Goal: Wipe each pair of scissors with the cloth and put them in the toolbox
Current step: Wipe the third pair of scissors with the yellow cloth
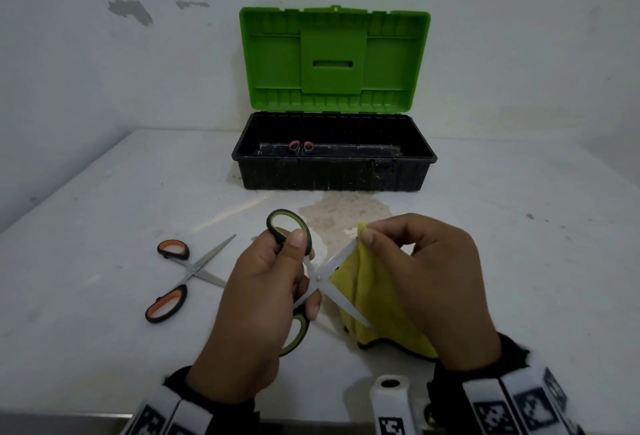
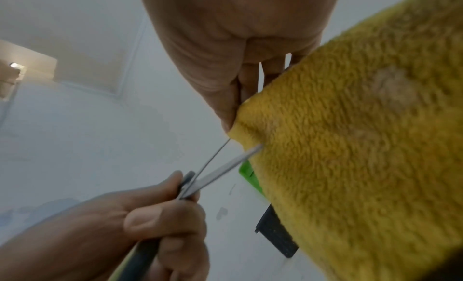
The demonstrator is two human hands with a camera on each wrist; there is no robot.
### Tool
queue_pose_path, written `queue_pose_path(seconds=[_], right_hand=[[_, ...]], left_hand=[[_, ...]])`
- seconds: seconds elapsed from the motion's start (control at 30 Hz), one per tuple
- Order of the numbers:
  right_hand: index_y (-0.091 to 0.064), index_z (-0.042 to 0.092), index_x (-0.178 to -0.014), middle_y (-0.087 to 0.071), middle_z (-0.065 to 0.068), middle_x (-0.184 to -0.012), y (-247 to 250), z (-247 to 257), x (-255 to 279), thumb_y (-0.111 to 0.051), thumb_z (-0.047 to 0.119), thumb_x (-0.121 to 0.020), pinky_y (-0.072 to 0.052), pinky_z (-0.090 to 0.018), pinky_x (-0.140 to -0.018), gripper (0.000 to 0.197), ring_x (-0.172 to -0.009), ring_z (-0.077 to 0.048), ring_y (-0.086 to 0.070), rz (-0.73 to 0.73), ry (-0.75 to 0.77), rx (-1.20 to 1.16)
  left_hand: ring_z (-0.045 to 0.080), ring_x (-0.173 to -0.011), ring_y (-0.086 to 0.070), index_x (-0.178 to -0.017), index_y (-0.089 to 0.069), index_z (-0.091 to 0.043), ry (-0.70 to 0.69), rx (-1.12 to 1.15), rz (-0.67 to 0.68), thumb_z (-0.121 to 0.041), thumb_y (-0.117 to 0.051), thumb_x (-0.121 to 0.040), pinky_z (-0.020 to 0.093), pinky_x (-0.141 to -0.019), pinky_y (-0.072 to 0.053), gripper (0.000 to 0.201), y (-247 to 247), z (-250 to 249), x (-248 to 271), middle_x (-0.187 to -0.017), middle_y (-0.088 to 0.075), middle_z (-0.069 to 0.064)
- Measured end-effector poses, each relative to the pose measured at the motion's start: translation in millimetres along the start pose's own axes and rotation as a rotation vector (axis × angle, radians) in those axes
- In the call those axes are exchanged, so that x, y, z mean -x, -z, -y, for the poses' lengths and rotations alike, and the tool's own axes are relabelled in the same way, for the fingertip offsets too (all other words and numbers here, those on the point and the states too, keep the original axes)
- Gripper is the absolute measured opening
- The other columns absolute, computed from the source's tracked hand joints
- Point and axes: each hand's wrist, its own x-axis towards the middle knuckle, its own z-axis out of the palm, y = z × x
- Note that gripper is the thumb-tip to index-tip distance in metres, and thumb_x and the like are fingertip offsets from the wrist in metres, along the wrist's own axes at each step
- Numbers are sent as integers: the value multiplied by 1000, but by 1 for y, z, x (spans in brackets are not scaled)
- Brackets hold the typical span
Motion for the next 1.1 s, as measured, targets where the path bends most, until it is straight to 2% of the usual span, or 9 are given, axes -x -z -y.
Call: queue_pose_path(seconds=[0.2,0.3,0.4,0.57,0.73,0.87,0.93,1.03,1.1], right_hand=[[-76,31,-78,-69,20,-71,-5,9,4,-78,24,-82,-46,-7,-67,8,-76,-1,-65,96,87,20],[-75,31,-74,-70,19,-71,-1,2,-12,-78,25,-82,-45,-7,-67,10,-74,1,-64,18,29,5],[-74,32,-74,-70,21,-71,5,-2,-31,-77,26,-82,-44,-5,-67,11,-73,6,-63,-37,24,19],[-75,29,-75,-71,16,-68,22,0,-56,-77,26,-82,-45,-12,-61,8,-67,4,-62,-112,31,-67],[-77,27,-79,-72,17,-76,17,12,-40,-79,21,-80,-40,-6,-67,6,-75,4,-63,13,174,-38],[-77,25,-85,-67,21,-81,1,14,-25,-79,22,-82,-48,-21,-73,5,-79,-4,-62,117,389,109],[-77,26,-85,-64,23,-78,-1,12,-24,-76,25,-82,-47,-19,-73,3,-78,-3,-60,96,400,119],[-77,25,-83,-66,21,-75,-3,6,-26,-76,20,-82,-41,-8,-71,5,-76,-5,-60,12,318,95],[-77,25,-84,-67,19,-74,-4,3,-26,-77,18,-82,-40,-6,-70,6,-76,-6,-61,-21,262,95]], left_hand=[[18,-41,-44,-92,-56,-1,-27,-19,9,-34,-44,-102,21,-44,-43,37,-1,-7,-10,-60,-35,12],[18,-41,-44,-92,-55,-1,-48,-36,28,-33,-44,-103,24,-46,-44,35,-3,-10,-15,-57,-32,10],[17,-40,-42,-91,-53,1,-71,-30,47,-32,-44,-104,30,-50,-43,36,-5,-14,-20,-51,-29,0],[17,-38,-42,-93,-54,0,-85,20,43,-30,-46,-103,26,-47,-41,33,-5,-28,-35,-50,-28,-4],[19,-40,-45,-98,-54,6,-58,-5,25,-33,-47,-103,28,-48,-42,40,-6,-35,-48,-51,-32,-3],[17,-37,-42,-100,-53,9,-27,-13,43,-31,-46,-103,30,-51,-41,41,-12,-36,-50,-47,-34,-6],[16,-37,-41,-98,-55,6,-24,-35,46,-31,-46,-103,30,-51,-41,39,-13,-35,-49,-47,-34,-6],[19,-39,-45,-95,-56,2,-23,-79,47,-32,-46,-103,29,-49,-42,36,-12,-34,-50,-50,-34,-2],[20,-39,-47,-93,-58,0,-7,-86,53,-33,-46,-103,30,-49,-43,36,-12,-34,-51,-51,-35,0]])
